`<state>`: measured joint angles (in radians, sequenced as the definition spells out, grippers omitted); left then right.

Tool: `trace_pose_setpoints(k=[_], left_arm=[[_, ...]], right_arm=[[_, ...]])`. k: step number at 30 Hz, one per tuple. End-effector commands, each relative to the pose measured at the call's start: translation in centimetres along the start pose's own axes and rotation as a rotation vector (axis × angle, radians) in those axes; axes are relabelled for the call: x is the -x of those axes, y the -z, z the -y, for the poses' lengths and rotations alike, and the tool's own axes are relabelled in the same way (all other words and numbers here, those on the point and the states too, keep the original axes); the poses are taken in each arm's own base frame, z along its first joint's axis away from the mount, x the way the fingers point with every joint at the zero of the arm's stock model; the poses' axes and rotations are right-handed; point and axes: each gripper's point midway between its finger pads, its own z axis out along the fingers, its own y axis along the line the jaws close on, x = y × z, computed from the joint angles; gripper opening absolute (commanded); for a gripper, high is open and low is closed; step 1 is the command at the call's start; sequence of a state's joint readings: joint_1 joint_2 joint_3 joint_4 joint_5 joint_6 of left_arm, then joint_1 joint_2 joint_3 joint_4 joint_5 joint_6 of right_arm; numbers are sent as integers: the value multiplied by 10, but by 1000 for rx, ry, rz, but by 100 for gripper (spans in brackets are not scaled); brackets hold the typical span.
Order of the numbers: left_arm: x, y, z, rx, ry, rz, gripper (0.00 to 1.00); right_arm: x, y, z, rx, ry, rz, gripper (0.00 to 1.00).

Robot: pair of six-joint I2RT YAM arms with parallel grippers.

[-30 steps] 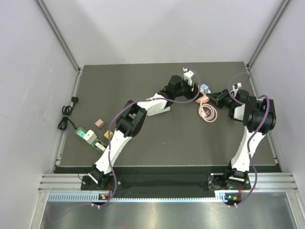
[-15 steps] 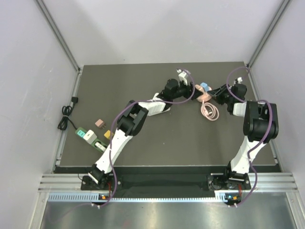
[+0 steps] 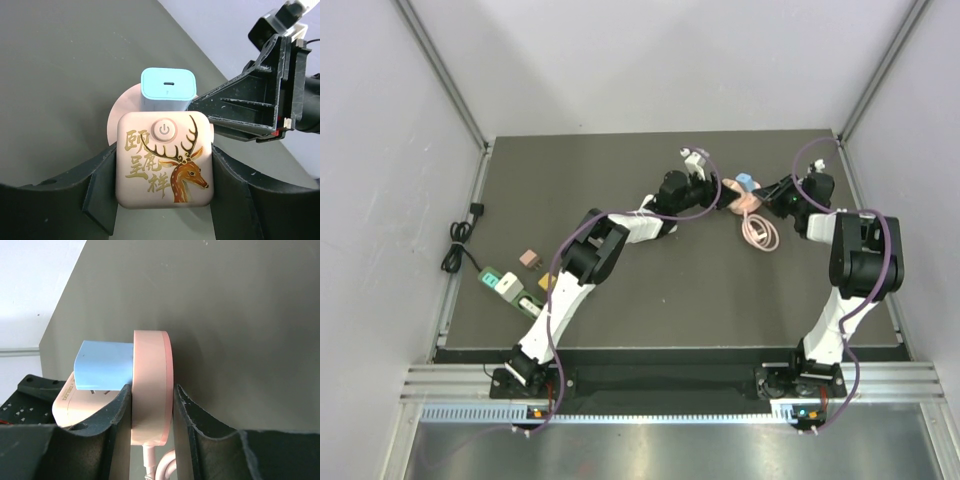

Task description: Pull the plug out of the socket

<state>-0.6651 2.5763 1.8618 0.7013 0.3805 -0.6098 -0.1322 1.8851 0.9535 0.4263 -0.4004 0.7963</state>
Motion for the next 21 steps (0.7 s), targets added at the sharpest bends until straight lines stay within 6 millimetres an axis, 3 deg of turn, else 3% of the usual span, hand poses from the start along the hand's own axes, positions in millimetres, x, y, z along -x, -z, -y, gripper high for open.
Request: trace_pose_setpoints(k=[1, 6, 7, 8, 9, 10, 11, 13, 18, 19, 20, 21], left_arm=[[117, 21, 41, -156, 10, 293, 0], [119, 15, 26, -32, -19, 270, 0], [113, 10, 35, -23, -61, 253, 0], [122, 8, 50, -13, -125, 254, 0], [111, 5, 48, 36, -267, 195, 0], [101, -2, 67, 47, -344, 173, 0], [105, -4, 84, 41, -419, 169, 0], [92, -7, 98, 36, -546, 126, 0], [95, -7, 107, -29, -464, 129, 0], [108, -4, 102, -49, -424, 170, 0], [106, -1, 101, -80, -312, 168, 0], [116, 4, 88, -74, -270, 187, 0]], right_arm=[[11, 8, 62, -214, 1, 81, 0], [13, 8, 61, -226, 21, 89, 0], [14, 9, 60, -227, 25, 95, 0], [14, 8, 60, -236, 29, 96, 0], [15, 8, 59, -240, 37, 98, 0], [14, 8, 58, -243, 40, 98, 0], [14, 8, 59, -248, 40, 97, 0], [14, 8, 58, -247, 40, 101, 0], [14, 9, 59, -252, 43, 102, 0], [15, 9, 59, -252, 43, 104, 0], [15, 9, 58, -251, 41, 104, 0], [14, 8, 58, -247, 39, 101, 0]])
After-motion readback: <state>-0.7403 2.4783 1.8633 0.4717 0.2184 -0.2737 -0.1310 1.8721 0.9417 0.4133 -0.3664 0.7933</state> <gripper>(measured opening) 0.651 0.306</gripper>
